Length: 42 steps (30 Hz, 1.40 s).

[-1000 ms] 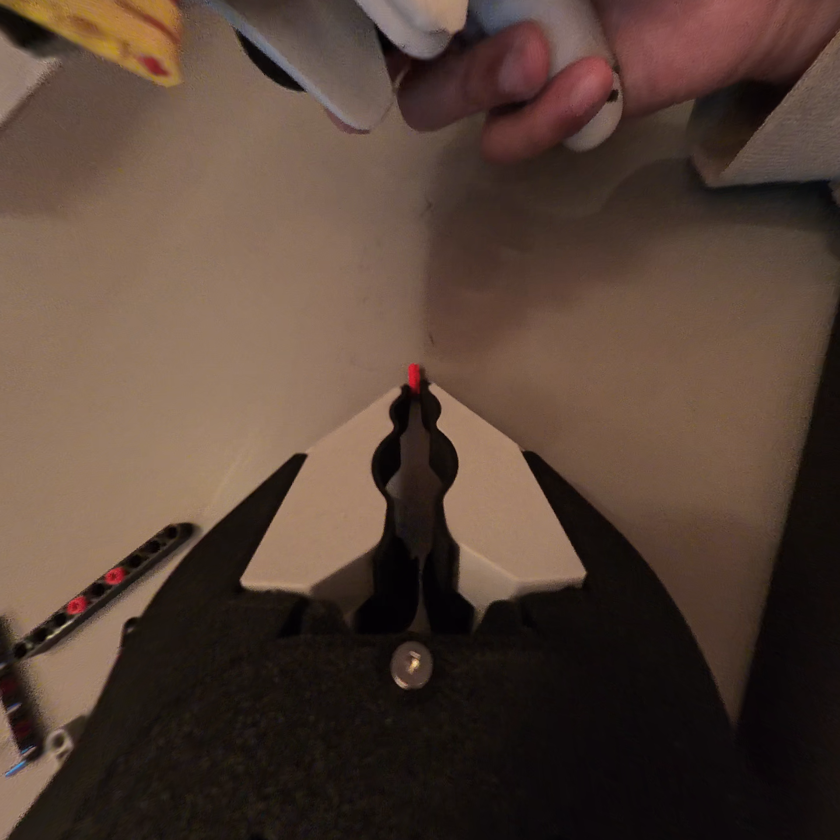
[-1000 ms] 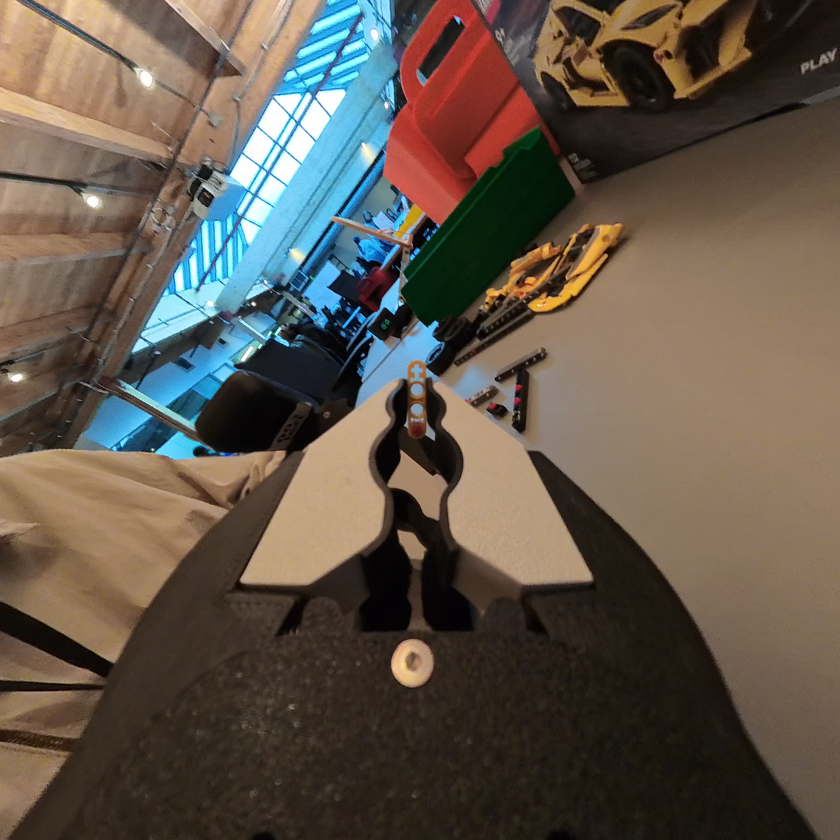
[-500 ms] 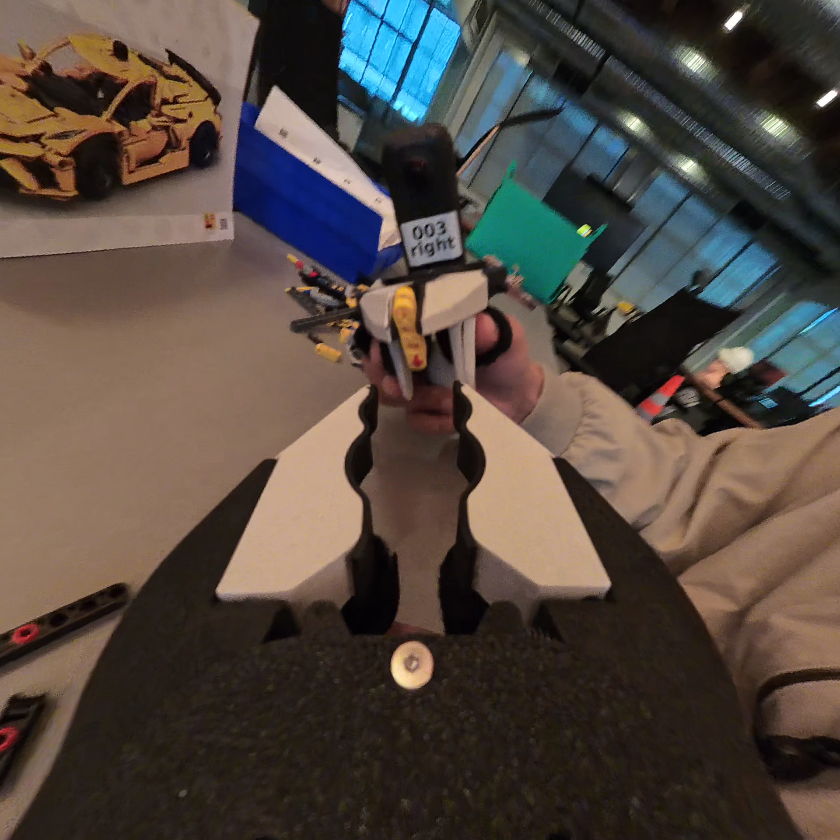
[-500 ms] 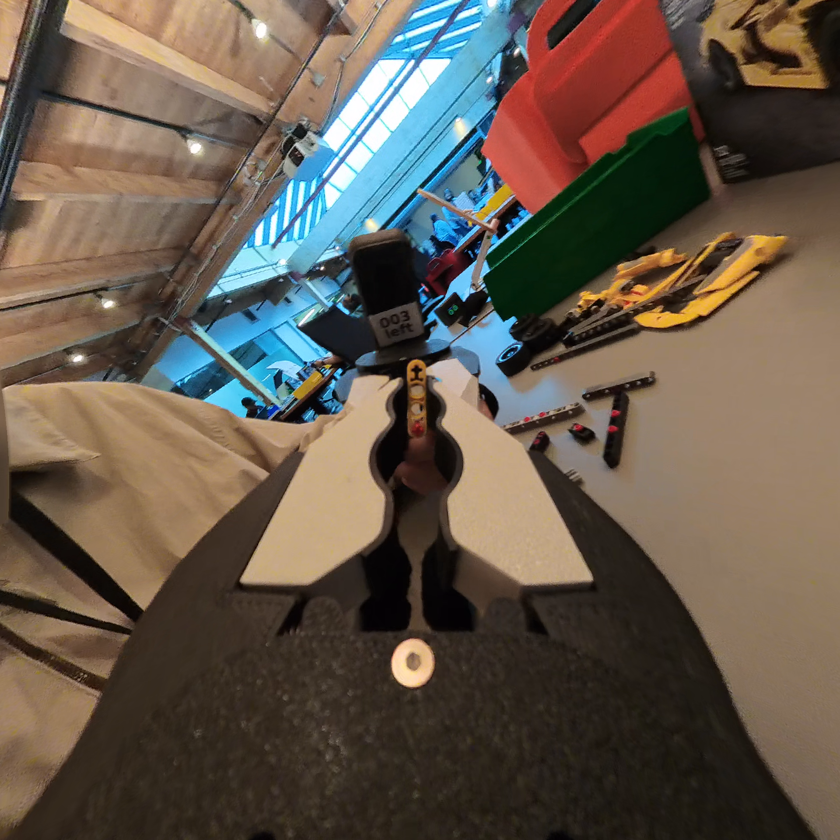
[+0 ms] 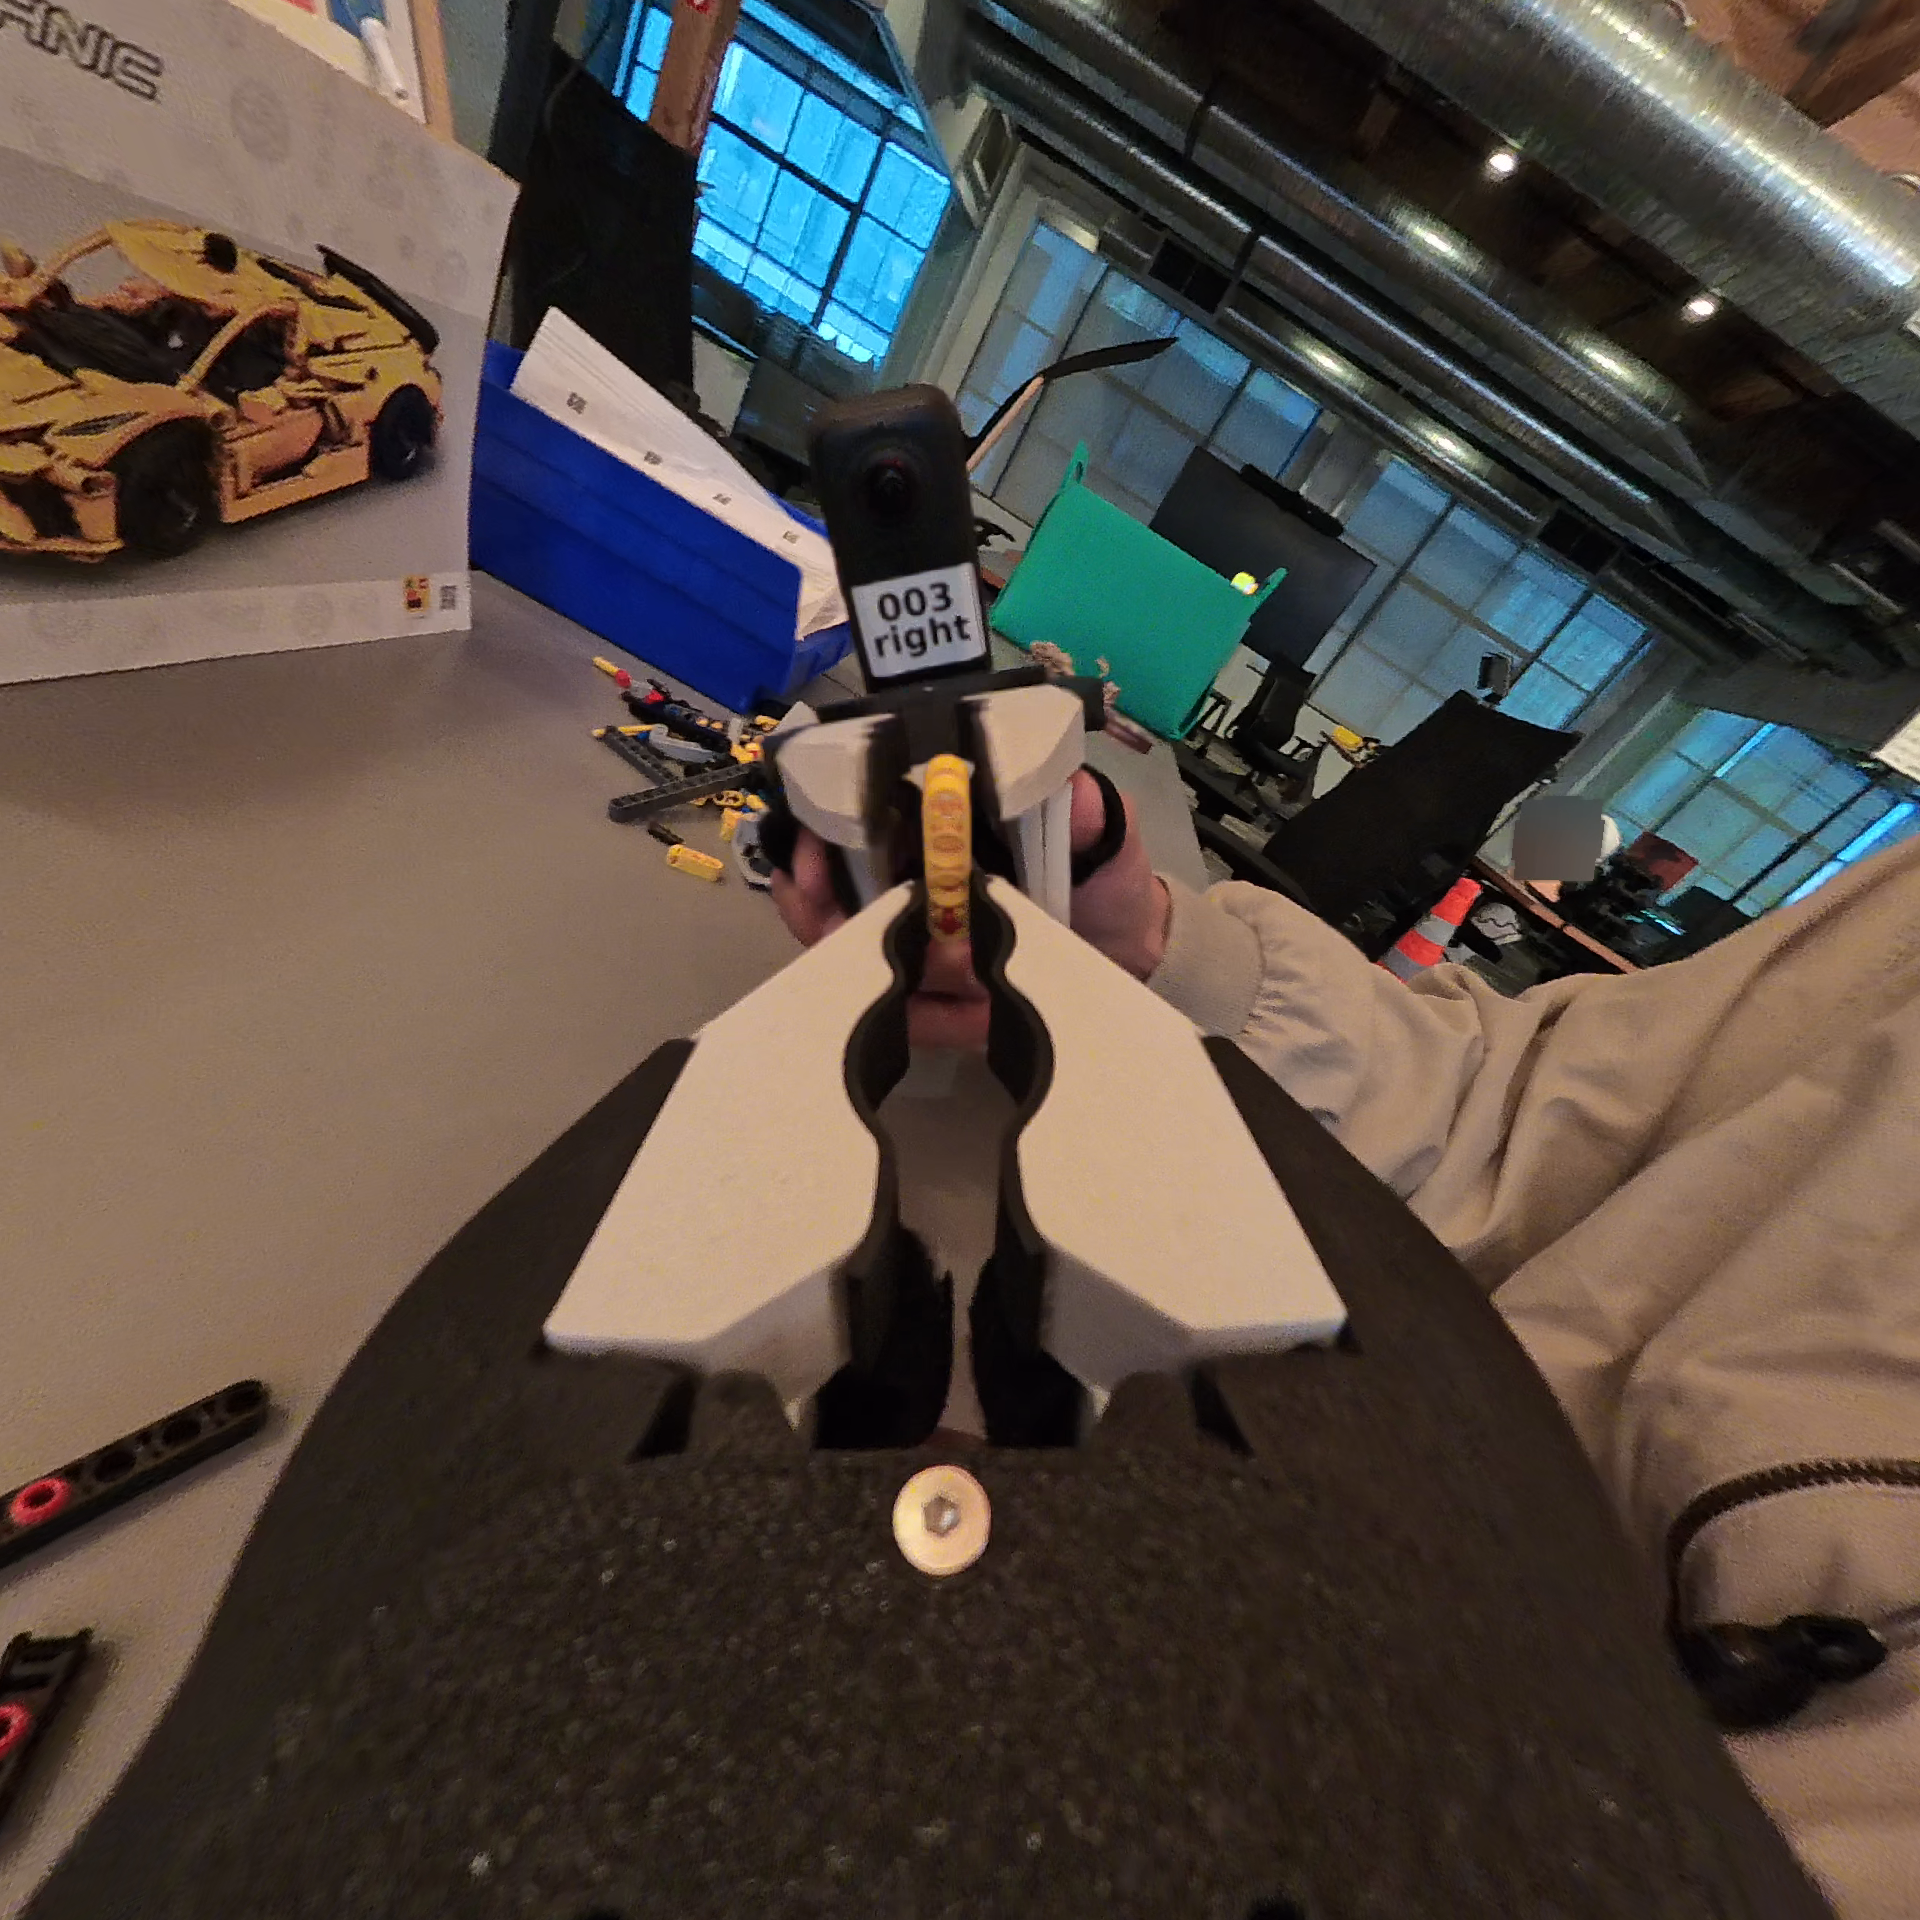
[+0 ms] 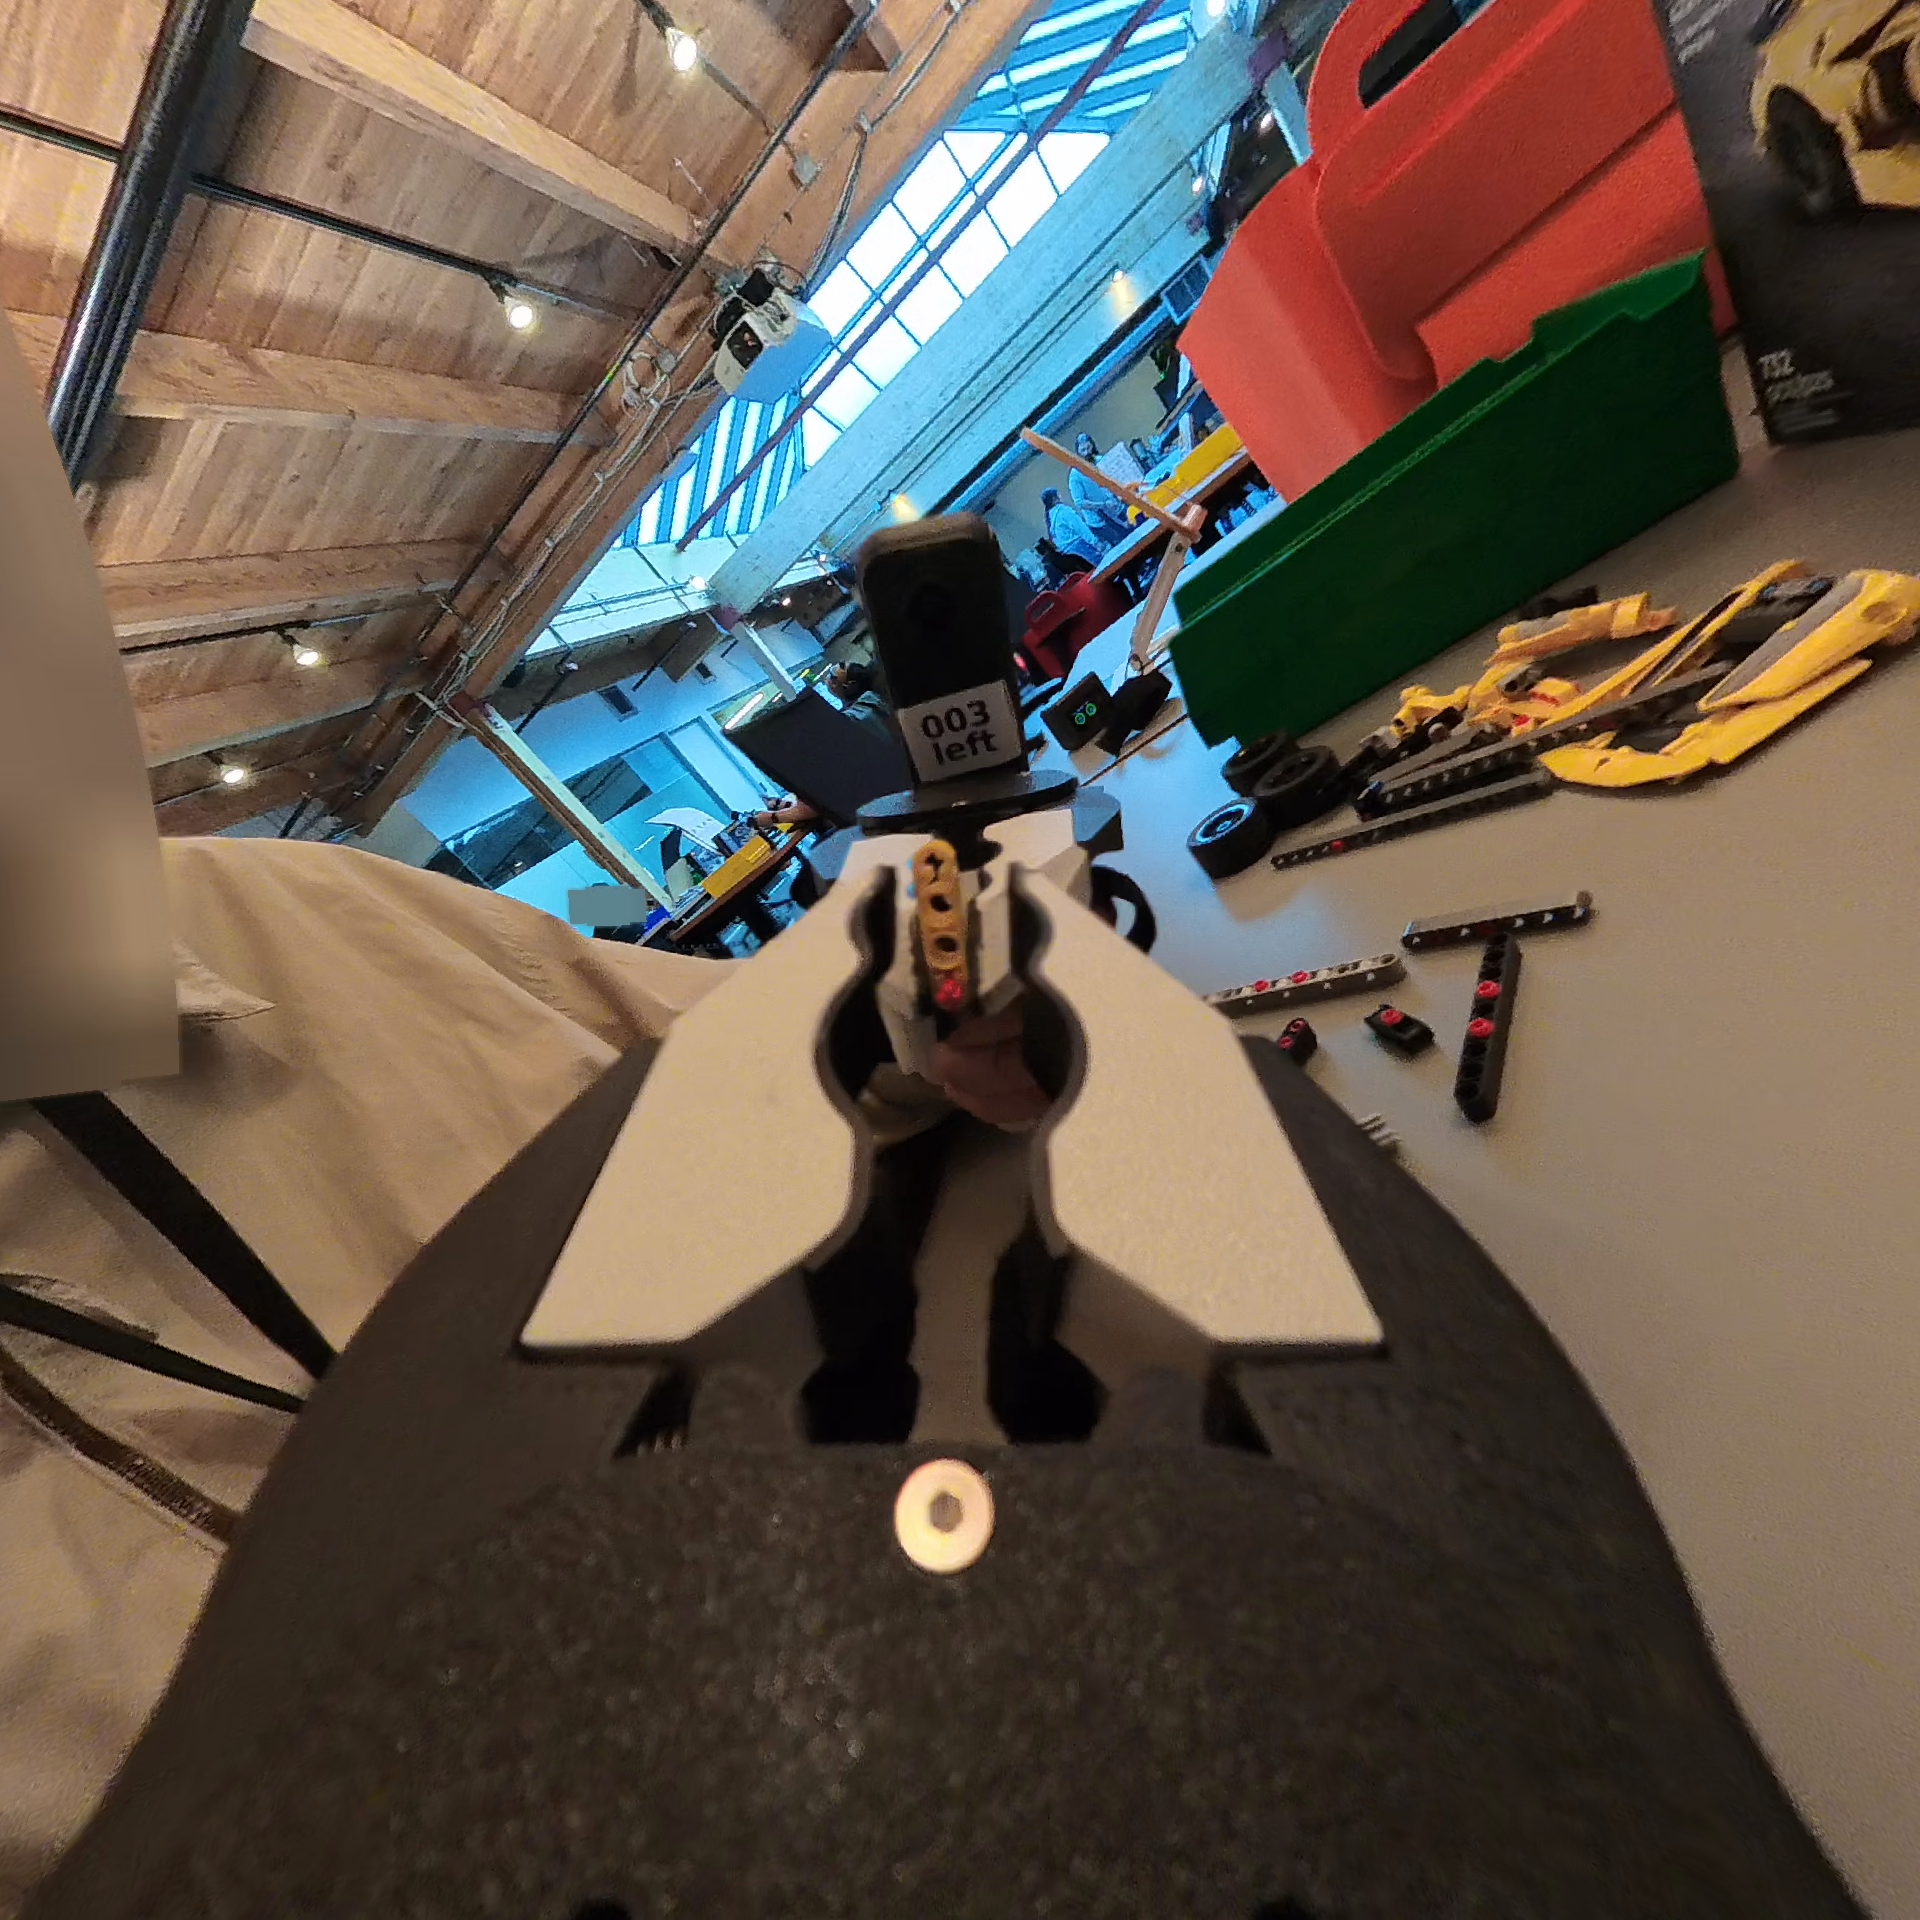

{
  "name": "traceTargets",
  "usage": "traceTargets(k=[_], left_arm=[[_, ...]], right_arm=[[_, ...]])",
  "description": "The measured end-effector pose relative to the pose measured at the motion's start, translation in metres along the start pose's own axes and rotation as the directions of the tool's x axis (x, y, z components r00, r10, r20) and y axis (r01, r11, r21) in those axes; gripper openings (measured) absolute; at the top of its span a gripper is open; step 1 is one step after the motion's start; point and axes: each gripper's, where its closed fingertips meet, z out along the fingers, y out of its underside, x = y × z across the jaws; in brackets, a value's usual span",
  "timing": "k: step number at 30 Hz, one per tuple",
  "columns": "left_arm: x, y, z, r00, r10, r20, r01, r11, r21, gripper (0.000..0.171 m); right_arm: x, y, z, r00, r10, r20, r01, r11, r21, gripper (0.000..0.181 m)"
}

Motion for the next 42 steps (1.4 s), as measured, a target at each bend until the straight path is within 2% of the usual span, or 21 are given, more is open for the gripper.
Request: traceTargets(k=[2, 4, 5, 7, 9, 12, 15, 19, 26, 29, 35, 37, 42], left_arm=[[0.005, -0.005, -0.003, 0.999, -0.028, -0.039, 0.029, 0.999, 0.028, 0.006], [0.008, -0.010, -0.007, 0.991, -0.103, -0.089, 0.109, 0.992, 0.058, 0.006], [0.010, -0.011, -0.008, 0.978, -0.160, -0.133, 0.169, 0.983, 0.065, 0.006], [0.013, -0.010, -0.011, 0.936, -0.275, -0.221, 0.291, 0.956, 0.042, 0.006], [0.012, -0.007, -0.012, 0.893, -0.365, -0.263, 0.381, 0.925, 0.010, 0.006], [0.016, 0.000, -0.012, 0.820, -0.474, -0.320, 0.481, 0.874, -0.062, 0.007], [0.018, 0.005, -0.012, 0.785, -0.519, -0.339, 0.520, 0.849, -0.097, 0.006], [0.016, 0.009, -0.011, 0.771, -0.548, -0.324, 0.541, 0.832, -0.120, 0.007], [0.010, 0.010, -0.012, 0.754, -0.582, -0.304, 0.577, 0.808, -0.115, 0.006], [0.009, 0.013, -0.012, 0.743, -0.596, -0.305, 0.588, 0.799, -0.126, 0.006], [0.007, 0.015, -0.012, 0.717, -0.629, -0.301, 0.620, 0.772, -0.138, 0.007], [0.009, 0.015, -0.012, 0.726, -0.618, -0.301, 0.610, 0.781, -0.134, 0.006], [0.018, 0.015, -0.014, 0.832, -0.482, -0.274, 0.457, 0.876, -0.151, 0.006]], right_arm=[[-0.004, -0.005, -0.008, 0.999, -0.038, -0.001, 0.038, 0.999, -0.007, 0.020], [-0.007, 0.002, -0.013, 0.980, -0.195, -0.034, 0.191, 0.977, -0.090, 0.018], [-0.006, 0.006, -0.014, 0.943, -0.326, -0.072, 0.314, 0.939, -0.136, 0.018], [-0.007, 0.016, -0.012, 0.808, -0.582, -0.092, 0.551, 0.802, -0.232, 0.017], [-0.008, 0.019, -0.009, 0.705, -0.700, -0.119, 0.658, 0.707, -0.261, 0.011], [-0.013, 0.024, -0.006, 0.692, -0.717, -0.087, 0.678, 0.686, -0.266, 0.012], [-0.012, 0.032, -0.004, 0.688, -0.723, -0.060, 0.678, 0.670, -0.303, 0.015], [-0.008, 0.034, -0.005, 0.665, -0.744, -0.065, 0.686, 0.643, -0.341, 0.007], [-0.002, 0.034, -0.006, 0.627, -0.774, -0.089, 0.703, 0.611, -0.365, 0.007], [-0.004, 0.033, -0.005, 0.637, -0.766, -0.087, 0.702, 0.623, -0.346, 0.006], [-0.003, 0.037, -0.006, 0.623, -0.779, -0.073, 0.709, 0.602, -0.367, 0.003], [-0.004, 0.038, -0.005, 0.624, -0.779, -0.062, 0.708, 0.597, -0.378, 0.002], [-0.013, 0.037, -0.005, 0.619, -0.785, -0.016, 0.729, 0.582, -0.361, 0.001]])
